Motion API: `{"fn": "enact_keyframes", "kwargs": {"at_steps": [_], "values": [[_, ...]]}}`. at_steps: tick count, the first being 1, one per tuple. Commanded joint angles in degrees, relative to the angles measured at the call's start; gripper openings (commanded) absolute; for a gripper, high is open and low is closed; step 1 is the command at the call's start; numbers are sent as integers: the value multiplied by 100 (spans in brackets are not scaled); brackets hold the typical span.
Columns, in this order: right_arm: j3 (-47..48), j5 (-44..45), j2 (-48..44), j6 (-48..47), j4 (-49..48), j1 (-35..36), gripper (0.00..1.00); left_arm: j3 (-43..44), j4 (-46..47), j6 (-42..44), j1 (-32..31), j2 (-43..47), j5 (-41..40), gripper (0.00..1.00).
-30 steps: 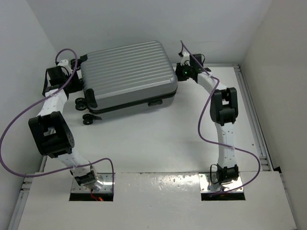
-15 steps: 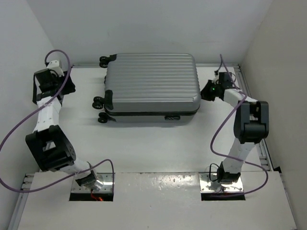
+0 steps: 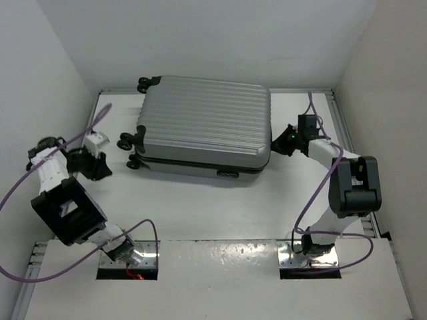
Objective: Pack the luggage
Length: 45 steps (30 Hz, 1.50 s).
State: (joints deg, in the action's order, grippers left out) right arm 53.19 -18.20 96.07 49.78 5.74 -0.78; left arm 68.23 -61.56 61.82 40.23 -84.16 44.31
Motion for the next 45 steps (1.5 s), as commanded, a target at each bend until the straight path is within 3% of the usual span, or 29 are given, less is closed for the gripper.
{"fn": "enact_keyframes", "kwargs": {"at_steps": [1,4,6,11,17,20,23,26,27,30,41,45], "values": [[50,-896,174,1086,279,622,0,-809,-1245,3232,55,513,438,40],[305,-940,341,1121,296,666,0,-1364,-376,3090,55,1006,744,44],[481,-949,491,1113,366,658,0,-1522,-112,3204,-15,1007,1061,45],[772,-923,571,1007,516,640,0,-1952,1610,2625,222,1068,1887,46],[631,-844,526,1095,569,316,0,-2998,3715,2318,275,1990,1625,47],[614,-729,561,1130,613,-201,0,-3359,4685,1643,275,2343,1404,47],[596,-650,562,1087,630,-554,0,-3290,4688,1404,222,2291,1343,47],[518,-615,518,1008,683,-817,0,-3062,4942,510,48,2238,1457,47],[482,-641,466,1007,666,-845,0,-2974,5021,-24,-84,2237,1666,46],[456,-773,430,920,683,-924,0,-2623,4857,-582,-540,2097,1879,39],[763,-1046,553,920,516,-881,0,-1831,4802,-1093,-2150,1403,1467,36],[973,-1098,658,885,542,-881,0,-1778,5398,-1637,-2502,1078,1186,36]]}}
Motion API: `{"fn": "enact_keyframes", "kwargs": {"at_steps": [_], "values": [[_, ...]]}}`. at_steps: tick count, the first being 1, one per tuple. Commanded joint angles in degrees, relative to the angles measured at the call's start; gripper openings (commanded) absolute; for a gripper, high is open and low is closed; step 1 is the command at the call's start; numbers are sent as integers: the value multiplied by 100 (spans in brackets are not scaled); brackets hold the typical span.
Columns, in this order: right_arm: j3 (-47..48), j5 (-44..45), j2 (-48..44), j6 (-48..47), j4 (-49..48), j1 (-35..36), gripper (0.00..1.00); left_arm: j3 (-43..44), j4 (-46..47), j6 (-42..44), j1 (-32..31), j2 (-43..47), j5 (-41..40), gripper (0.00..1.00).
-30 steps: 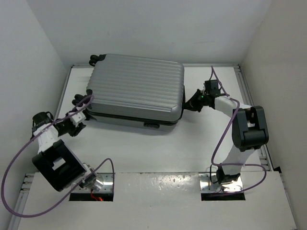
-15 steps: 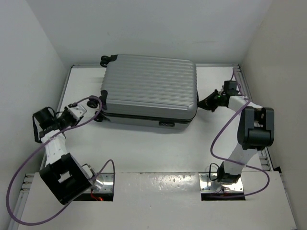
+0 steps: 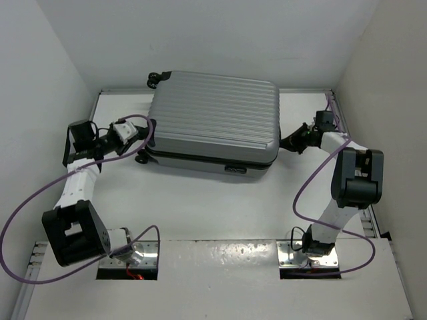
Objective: Pack the luggage
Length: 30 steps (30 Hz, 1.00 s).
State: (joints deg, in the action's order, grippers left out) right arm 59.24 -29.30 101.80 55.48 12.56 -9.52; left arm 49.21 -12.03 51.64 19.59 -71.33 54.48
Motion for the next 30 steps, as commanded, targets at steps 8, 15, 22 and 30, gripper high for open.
{"fn": "enact_keyframes", "kwargs": {"at_steps": [8,15,22,30], "values": [[808,29,446,139,-87,-24,0,325,1616,-1454,-983,-637,-499,42],[1054,82,560,-55,106,-164,0,870,-339,167,298,-584,185,52],[738,-41,359,103,54,-77,0,565,-2699,3685,739,-277,151,54],[659,-85,297,138,89,29,0,-1227,-252,3188,36,549,-226,54]]}}
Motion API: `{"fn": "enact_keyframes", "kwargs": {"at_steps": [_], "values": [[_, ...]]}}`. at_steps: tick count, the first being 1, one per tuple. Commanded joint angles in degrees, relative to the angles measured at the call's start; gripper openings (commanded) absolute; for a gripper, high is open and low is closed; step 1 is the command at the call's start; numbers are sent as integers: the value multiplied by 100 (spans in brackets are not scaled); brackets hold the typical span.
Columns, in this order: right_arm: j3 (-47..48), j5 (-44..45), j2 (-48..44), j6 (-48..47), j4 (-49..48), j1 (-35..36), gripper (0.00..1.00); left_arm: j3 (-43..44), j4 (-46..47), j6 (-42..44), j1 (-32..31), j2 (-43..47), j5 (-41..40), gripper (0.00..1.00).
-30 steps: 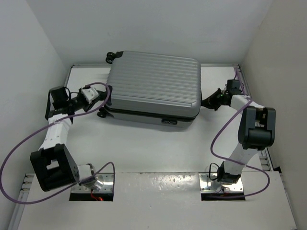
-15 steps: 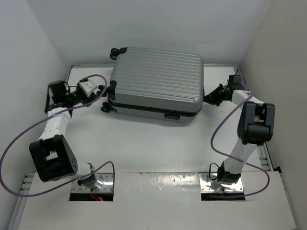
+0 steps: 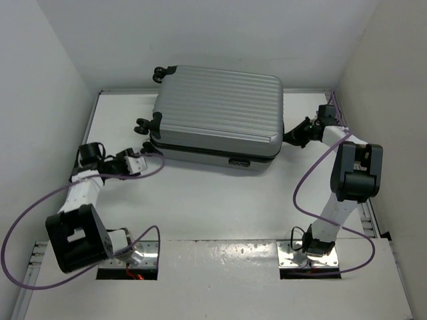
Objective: Pack the luggage
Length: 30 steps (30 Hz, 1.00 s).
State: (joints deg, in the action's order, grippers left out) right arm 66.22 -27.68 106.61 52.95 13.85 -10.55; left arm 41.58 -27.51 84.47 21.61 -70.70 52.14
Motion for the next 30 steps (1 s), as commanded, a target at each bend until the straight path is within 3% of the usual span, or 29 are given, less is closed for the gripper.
{"fn": "enact_keyframes", "kwargs": {"at_steps": [1,14,30], "values": [[-65,-238,-193,400,-49,140,0,-919,2101,-288,-305,591,-89,54],[-118,-325,-158,322,-119,229,0,-2145,5824,-1467,-1123,479,-1425,52],[-100,-440,-61,304,-110,237,0,-1593,6837,-1934,-1484,-866,-1980,52]]}}
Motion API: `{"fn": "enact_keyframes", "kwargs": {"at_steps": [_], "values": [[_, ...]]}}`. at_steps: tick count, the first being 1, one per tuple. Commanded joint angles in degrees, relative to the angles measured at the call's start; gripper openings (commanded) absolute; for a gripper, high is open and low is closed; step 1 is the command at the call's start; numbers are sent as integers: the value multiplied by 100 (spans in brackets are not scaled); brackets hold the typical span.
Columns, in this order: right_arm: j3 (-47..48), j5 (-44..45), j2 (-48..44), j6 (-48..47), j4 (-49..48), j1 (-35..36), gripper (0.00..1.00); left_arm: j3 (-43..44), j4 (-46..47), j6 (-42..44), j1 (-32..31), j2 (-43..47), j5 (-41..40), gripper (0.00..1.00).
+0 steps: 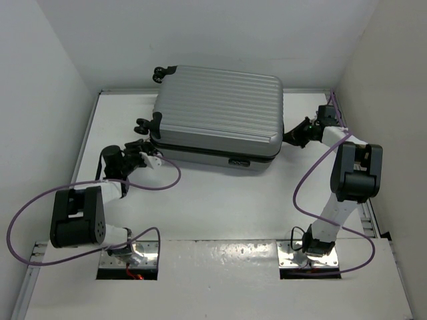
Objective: Pack the luggage
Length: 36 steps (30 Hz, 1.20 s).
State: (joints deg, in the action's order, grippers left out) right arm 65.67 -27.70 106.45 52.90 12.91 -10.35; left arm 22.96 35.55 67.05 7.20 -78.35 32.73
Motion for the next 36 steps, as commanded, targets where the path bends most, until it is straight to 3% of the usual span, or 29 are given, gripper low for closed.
{"fn": "enact_keyframes", "kwargs": {"at_steps": [1,11,22,26,27,29,30,33,36], "values": [[-54,-438,-46,317,-16,226,0,270,619,-262,-96,-172,-100,52],[-89,-464,-20,291,-34,235,0,376,752,-262,-149,-278,-13,47],[-124,-508,-11,282,-16,235,0,727,77,-34,-254,-375,286,13],[-282,-543,-133,264,28,297,0,1375,-1923,220,-18,55,1014,10],[-352,-552,-186,264,36,314,0,1578,-3243,656,70,126,1190,8],[-458,-587,-265,264,80,375,0,1877,-4227,748,149,206,1612,7],[-546,-587,-283,247,89,384,0,2192,-5206,1062,211,206,1709,6],[-739,-596,-397,290,72,498,0,2615,-6747,1633,272,206,2000,1],[-862,-613,-511,413,54,622,0,2818,-7254,1584,273,206,2228,0]]}}
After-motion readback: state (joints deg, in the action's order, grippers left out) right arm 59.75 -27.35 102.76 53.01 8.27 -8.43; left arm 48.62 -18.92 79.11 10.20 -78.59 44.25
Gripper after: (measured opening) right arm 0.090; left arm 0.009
